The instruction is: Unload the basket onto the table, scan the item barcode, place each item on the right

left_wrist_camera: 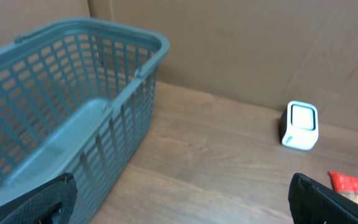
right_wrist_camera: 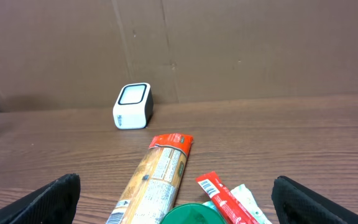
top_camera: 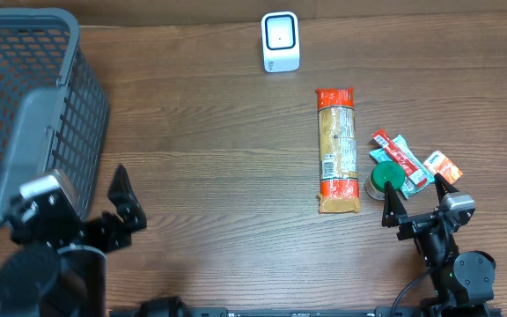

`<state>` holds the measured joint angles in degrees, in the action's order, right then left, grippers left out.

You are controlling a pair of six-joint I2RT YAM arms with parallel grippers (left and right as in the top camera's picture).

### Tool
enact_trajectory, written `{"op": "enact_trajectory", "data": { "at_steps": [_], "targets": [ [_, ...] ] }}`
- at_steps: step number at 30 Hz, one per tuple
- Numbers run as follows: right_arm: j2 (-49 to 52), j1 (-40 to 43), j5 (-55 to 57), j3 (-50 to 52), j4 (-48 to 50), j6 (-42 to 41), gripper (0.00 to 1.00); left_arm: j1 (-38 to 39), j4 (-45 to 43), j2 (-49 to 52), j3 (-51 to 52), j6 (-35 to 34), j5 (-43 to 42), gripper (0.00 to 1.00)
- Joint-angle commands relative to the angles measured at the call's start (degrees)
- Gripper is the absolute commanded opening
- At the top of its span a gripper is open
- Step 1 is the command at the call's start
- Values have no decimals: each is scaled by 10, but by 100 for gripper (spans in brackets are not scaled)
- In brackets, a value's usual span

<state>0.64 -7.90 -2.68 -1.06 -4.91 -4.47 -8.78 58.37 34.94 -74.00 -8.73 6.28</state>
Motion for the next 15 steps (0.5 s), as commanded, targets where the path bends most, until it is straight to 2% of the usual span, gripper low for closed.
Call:
{"op": "enact_trajectory", "data": {
  "at_steps": [1, 4, 6, 12, 15],
  "targets": [
    [-5, 2, 2, 6, 3, -1, 100, -2, -4, -56, 57, 11, 3, 100],
    [-5, 2, 2, 6, 2, -1, 100, -2, -33, -103, 118, 10, -7, 100],
    [-5, 2, 2, 6, 3, -1, 100, -2, -87, -132, 165, 10, -33, 100],
    [-5, 2, 2, 6, 2, -1, 100, -1, -352, -222, 310, 10, -130, 100],
    [-5, 2, 2, 6, 2, -1, 100, 9, -488, -264, 378, 3, -138, 100]
  ]
}}
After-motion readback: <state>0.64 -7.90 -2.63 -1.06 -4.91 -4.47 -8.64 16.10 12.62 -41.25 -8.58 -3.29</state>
